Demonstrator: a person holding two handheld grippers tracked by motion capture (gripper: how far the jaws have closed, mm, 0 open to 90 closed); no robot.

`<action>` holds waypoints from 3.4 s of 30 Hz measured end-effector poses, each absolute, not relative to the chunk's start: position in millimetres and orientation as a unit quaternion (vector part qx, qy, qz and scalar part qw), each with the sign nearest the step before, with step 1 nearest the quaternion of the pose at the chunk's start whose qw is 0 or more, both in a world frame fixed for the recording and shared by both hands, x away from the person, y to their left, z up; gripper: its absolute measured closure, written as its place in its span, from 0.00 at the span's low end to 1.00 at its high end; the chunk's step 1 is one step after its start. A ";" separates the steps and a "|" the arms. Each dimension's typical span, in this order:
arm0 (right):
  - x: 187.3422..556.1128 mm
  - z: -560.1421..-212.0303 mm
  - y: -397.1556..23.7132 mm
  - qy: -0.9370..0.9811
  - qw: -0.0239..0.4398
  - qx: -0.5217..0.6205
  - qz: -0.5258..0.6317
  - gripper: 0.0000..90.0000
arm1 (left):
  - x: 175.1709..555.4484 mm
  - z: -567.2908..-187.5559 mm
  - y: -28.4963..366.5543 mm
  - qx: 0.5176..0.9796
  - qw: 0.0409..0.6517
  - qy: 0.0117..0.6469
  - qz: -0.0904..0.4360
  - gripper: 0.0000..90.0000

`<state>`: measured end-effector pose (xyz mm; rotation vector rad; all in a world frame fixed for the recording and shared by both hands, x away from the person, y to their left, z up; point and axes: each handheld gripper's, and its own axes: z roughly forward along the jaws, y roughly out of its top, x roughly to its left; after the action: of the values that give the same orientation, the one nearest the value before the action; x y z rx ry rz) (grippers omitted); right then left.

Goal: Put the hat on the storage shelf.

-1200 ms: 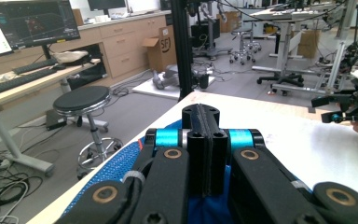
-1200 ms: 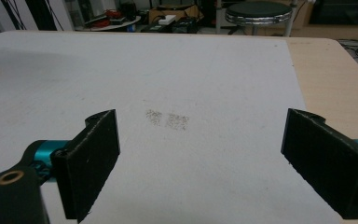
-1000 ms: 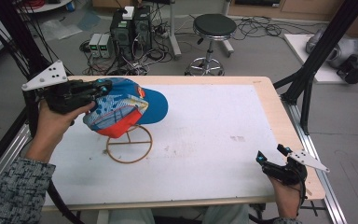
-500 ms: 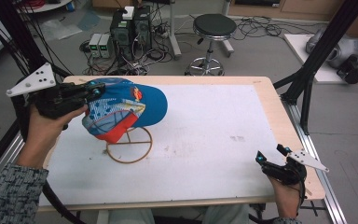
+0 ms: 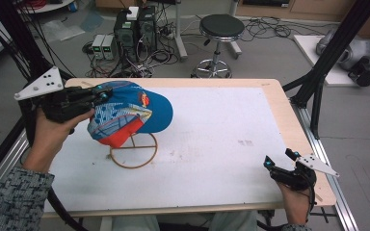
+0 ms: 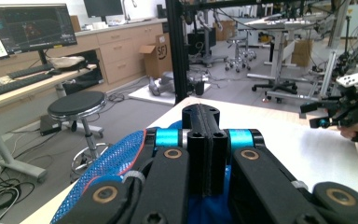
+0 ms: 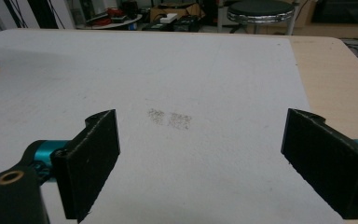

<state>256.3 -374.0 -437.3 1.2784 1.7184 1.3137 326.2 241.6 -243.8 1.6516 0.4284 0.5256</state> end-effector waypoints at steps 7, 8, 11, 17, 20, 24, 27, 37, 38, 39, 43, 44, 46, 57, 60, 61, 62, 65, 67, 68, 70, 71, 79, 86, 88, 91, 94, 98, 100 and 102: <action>256.7 -438.0 -376.1 0.648 0.308 0.486 0.499 0.12 | 329.6 -255.3 244.0 0.710 0.637 0.187 0.234 0.99; 256.7 -438.0 -376.1 0.648 0.308 0.486 0.499 0.12 | 330.2 -256.4 244.2 0.708 0.637 0.189 0.238 0.99; 256.7 -437.8 -375.1 0.650 0.307 0.485 0.499 0.12 | 333.8 -259.7 246.3 0.703 0.643 0.192 0.234 0.99; 257.2 -438.1 -374.8 0.651 0.307 0.484 0.498 0.12 | 336.0 -262.8 246.3 0.697 0.650 0.191 0.237 0.99; 257.1 -437.9 -374.5 0.651 0.308 0.484 0.498 0.12 | 337.1 -263.6 247.0 0.696 0.650 0.191 0.237 0.99; 257.2 -438.2 -375.0 0.651 0.307 0.484 0.497 0.12 | 337.7 -264.1 248.6 0.688 0.655 0.198 0.241 0.92; 257.2 -438.2 -375.3 0.651 0.308 0.485 0.497 0.12 | 337.9 -264.1 251.0 0.681 0.664 0.197 0.238 0.90; 257.2 -438.2 -375.0 0.651 0.307 0.484 0.498 0.12 | 332.6 -262.4 257.7 0.675 0.666 0.201 0.243 0.85; 257.3 -438.3 -375.0 0.650 0.307 0.485 0.498 0.12 | 331.4 -262.1 259.4 0.674 0.667 0.203 0.245 0.84; 257.4 -438.3 -375.0 0.650 0.307 0.484 0.499 0.12 | 330.2 -261.7 261.2 0.672 0.668 0.205 0.246 0.84; 257.7 -437.9 -374.2 0.650 0.305 0.485 0.499 0.12 | 325.6 -260.6 269.6 0.666 0.668 0.212 0.254 0.82; 258.1 -437.8 -373.8 0.650 0.305 0.485 0.500 0.12 | 324.2 -260.6 271.8 0.665 0.669 0.214 0.254 0.82; 259.3 -437.7 -372.9 0.650 0.306 0.483 0.500 0.12 | 321.6 -260.5 275.9 0.665 0.666 0.219 0.257 0.81; 271.0 -436.7 -361.9 0.656 0.298 0.472 0.508 0.12 | 303.1 -269.8 299.4 0.650 0.659 0.254 0.279 0.72; 275.3 -436.2 -357.9 0.658 0.295 0.469 0.510 0.12 | 297.3 -274.0 305.6 0.647 0.653 0.269 0.289 0.68; 278.6 -436.1 -355.1 0.660 0.294 0.465 0.511 0.12 | 294.8 -275.4 307.5 0.648 0.649 0.272 0.292 0.66; 280.2 -436.0 -353.3 0.661 0.292 0.464 0.512 0.12 | 292.3 -276.8 309.1 0.648 0.646 0.275 0.295 0.64; 285.0 -435.8 -347.7 0.665 0.291 0.458 0.513 0.12 | 282.6 -282.7 314.6 0.645 0.635 0.293 0.310 0.58; 287.9 -435.6 -344.4 0.669 0.292 0.452 0.513 0.12 | 280.4 -284.2 316.3 0.644 0.632 0.297 0.313 0.54; 289.3 -435.7 -342.8 0.669 0.293 0.449 0.514 0.12 | 278.5 -286.0 317.8 0.641 0.630 0.302 0.316 0.52; 290.8 -435.5 -339.7 0.670 0.287 0.452 0.514 0.12 | 275.4 -290.3 321.1 0.638 0.628 0.311 0.319 0.48; 292.0 -435.6 -339.6 0.672 0.290 0.447 0.513 0.12 | 272.7 -295.4 324.2 0.635 0.624 0.321 0.322 0.47; 291.3 -434.9 -339.0 0.670 0.289 0.450 0.515 0.12 | 265.3 -314.0 330.3 0.627 0.603 0.357 0.342 0.34; 291.9 -434.6 -339.5 0.668 0.292 0.450 0.516 0.12 | 262.6 -333.7 324.6 0.627 0.576 0.375 0.368 0.27; 291.8 -434.5 -339.6 0.668 0.292 0.450 0.516 0.12 | 262.5 -340.6 323.5 0.625 0.572 0.384 0.368 0.26; 292.0 -434.8 -340.1 0.668 0.290 0.450 0.517 0.12 | 261.7 -350.4 322.8 0.624 0.566 0.391 0.372 0.23; 292.1 -434.8 -340.2 0.668 0.290 0.450 0.517 0.12 | 261.0 -360.9 322.5 0.622 0.565 0.396 0.371 0.23; 292.2 -434.8 -340.2 0.668 0.290 0.450 0.516 0.12 | 260.0 -374.7 322.3 0.619 0.563 0.406 0.368 0.23; 292.3 -434.9 -340.1 0.669 0.291 0.450 0.516 0.12 | 259.1 -383.7 322.2 0.619 0.560 0.412 0.365 0.23; 292.3 -434.9 -340.0 0.669 0.291 0.449 0.516 0.12 | 259.0 -386.2 322.3 0.619 0.560 0.414 0.363 0.23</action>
<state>292.3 -340.0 -434.9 1.1984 1.7827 1.3755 259.0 322.3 -386.2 1.4576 0.9752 0.8564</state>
